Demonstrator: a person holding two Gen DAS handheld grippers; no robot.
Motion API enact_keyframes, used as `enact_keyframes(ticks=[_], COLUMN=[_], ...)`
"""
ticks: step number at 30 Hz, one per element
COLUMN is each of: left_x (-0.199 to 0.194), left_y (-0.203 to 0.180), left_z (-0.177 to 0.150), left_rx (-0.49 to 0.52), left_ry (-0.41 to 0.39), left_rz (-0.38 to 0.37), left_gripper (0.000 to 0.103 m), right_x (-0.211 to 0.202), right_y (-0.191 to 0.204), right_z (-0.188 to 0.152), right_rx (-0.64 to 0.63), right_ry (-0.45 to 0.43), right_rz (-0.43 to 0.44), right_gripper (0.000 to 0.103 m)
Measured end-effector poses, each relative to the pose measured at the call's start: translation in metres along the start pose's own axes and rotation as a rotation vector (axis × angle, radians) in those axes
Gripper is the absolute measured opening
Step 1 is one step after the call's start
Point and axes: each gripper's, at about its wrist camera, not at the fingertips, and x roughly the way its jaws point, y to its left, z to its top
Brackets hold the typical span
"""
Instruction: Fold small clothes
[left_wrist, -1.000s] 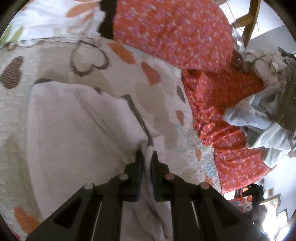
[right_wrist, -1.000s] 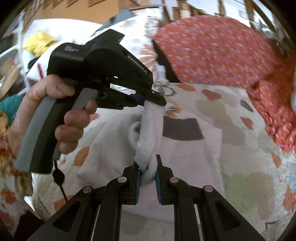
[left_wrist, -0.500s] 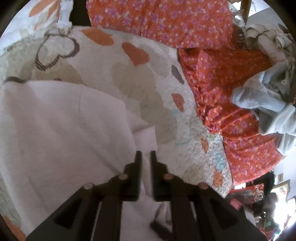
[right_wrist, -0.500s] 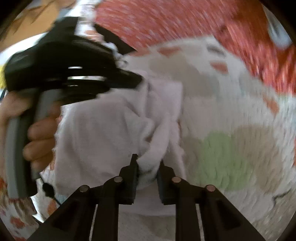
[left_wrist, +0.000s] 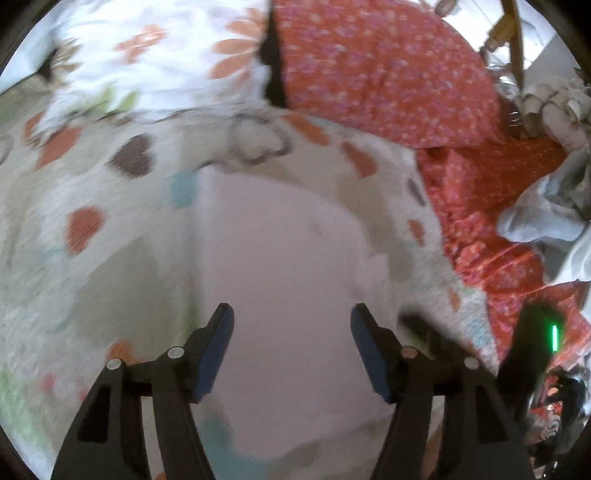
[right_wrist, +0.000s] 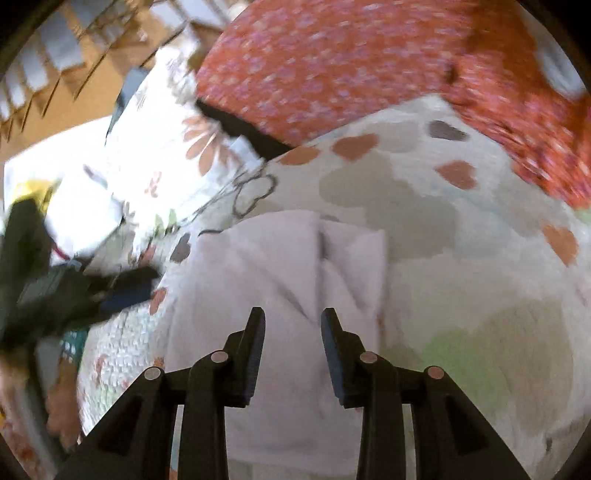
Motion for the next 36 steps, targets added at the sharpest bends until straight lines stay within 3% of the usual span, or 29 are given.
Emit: enact_keyframes(ticks=[3,8,9,11,13,16,19,23,26,31,32,36], left_x=[-0.019,-0.008,-0.006,-0.002,0.003,0.015,0.028,0.037,0.042,0.059,0.06,0.056], left_y=[0.029,0.075,0.078,0.082,0.08,0.077,0.065,0.042,0.032,0.044,0.047,0.052], left_z=[-0.027,-0.042,-0.042,-0.043,-0.043,-0.046,-0.055,-0.062,-0.064,-0.069,-0.07,-0.072], left_rx=[-0.073,-0.141,-0.134,-0.091,-0.052,-0.022,0.022,0.1,0.154,0.16,0.163,0.175], left_ry=[-0.032,-0.024,-0.024,-0.028,-0.035,-0.016,0.014,0.005,0.01,0.114,0.125,0.119], left_rz=[0.014,0.075,0.093,0.144,0.173,0.148,0.104,0.078,0.116,0.236,0.25,0.24], left_gripper=[0.078,0.078,0.078,0.078,0.078,0.078,0.078,0.078,0.078,0.079,0.078,0.078], right_x=[0.035,0.077,0.082,0.088,0.08,0.06,0.044,0.05,0.059,0.04,0.035,0.021], right_y=[0.004,0.012,0.013,0.013,0.013,0.007,-0.012,-0.028,-0.03,-0.037,-0.036,-0.031], right_z=[0.019,0.018,0.017,0.02,0.025,0.037,0.048,0.048,0.048,0.057,0.058,0.047], right_rx=[-0.038,-0.108,-0.108,-0.095,-0.086,-0.062,-0.025,-0.019,-0.041,-0.007,-0.014,-0.06], right_ry=[0.071,0.149,0.154,0.147,0.111,0.04,-0.008,0.014,0.049,0.027,0.03,0.072], right_rz=[-0.057,-0.133,-0.124,-0.103,-0.076,-0.077,-0.156,-0.255,-0.274,-0.221,-0.195,-0.151], right_gripper=[0.034,0.034,0.029,0.008,0.006,0.005,0.004,0.005,0.006,0.021,0.027,0.039])
